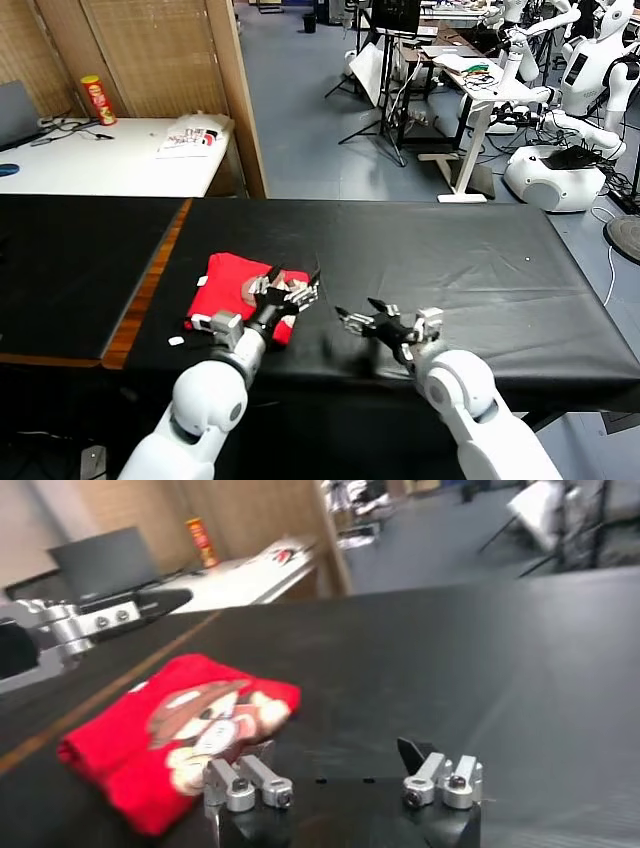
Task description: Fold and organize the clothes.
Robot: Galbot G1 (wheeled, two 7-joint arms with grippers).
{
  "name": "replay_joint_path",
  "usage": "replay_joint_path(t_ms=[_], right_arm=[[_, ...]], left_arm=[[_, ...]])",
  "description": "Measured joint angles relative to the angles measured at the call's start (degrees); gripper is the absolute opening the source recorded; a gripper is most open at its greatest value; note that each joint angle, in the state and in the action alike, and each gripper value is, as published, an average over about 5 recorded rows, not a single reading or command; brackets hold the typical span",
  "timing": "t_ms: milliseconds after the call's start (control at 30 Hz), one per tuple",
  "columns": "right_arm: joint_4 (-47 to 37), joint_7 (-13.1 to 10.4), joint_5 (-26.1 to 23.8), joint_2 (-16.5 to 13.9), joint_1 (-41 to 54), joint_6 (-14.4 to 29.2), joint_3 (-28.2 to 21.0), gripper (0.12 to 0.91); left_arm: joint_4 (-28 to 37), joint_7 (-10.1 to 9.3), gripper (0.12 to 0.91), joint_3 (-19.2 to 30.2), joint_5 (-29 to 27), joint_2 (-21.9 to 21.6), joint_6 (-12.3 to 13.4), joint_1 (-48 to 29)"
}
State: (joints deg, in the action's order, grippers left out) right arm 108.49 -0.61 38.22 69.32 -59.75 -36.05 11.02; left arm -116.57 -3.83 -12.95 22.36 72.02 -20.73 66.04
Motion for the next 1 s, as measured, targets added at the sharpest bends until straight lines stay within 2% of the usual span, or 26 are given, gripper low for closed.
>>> replay_joint_path(t_ms=[100, 300, 433, 500, 667, 867, 933, 1000], right_arm=[[-3.2, -0.9, 2.7, 1.4, 3.1, 0.0, -3.2, 0.798], [-10.0, -2.9, 7.1, 5.0, 7.4, -0.7, -7.3, 0.798], [-13.2, -3.0, 7.1, 7.5, 8.7, -0.1, -8.4, 0.792], [-14.3, -2.5, 6.4, 8.5, 9.1, 0.6, -8.7, 0.751], [-16.1, -0.2, 2.0, 9.3, 9.8, 3.2, -9.7, 0.492], [-17.1, 3.8, -7.8, 8.3, 11.1, 8.1, -9.8, 0.199], [-17.1, 5.4, -11.9, 7.4, 11.7, 9.9, -9.2, 0.14], [-16.8, 7.2, -15.1, 6.1, 11.9, 11.3, -8.6, 0.132]], left_arm=[[0.4, 1.81, 0.798, -0.7, -2.4, -1.8, 2.0, 0.3], [1.6, 5.49, 0.798, -2.2, -6.4, -5.5, 7.7, 1.1], [1.9, 6.53, 0.798, -3.2, -6.9, -7.7, 10.4, 1.6], [1.9, 6.49, 0.798, -3.8, -6.7, -8.6, 11.3, 1.9], [1.9, 6.05, 0.798, -5.5, -5.8, -10.2, 12.0, 2.7], [2.1, 5.82, 0.798, -7.8, -4.1, -11.5, 12.1, 4.1], [2.6, 5.73, 0.798, -8.8, -3.5, -12.0, 12.5, 4.7], [3.1, 5.59, 0.798, -9.8, -3.1, -12.6, 13.0, 5.4]])
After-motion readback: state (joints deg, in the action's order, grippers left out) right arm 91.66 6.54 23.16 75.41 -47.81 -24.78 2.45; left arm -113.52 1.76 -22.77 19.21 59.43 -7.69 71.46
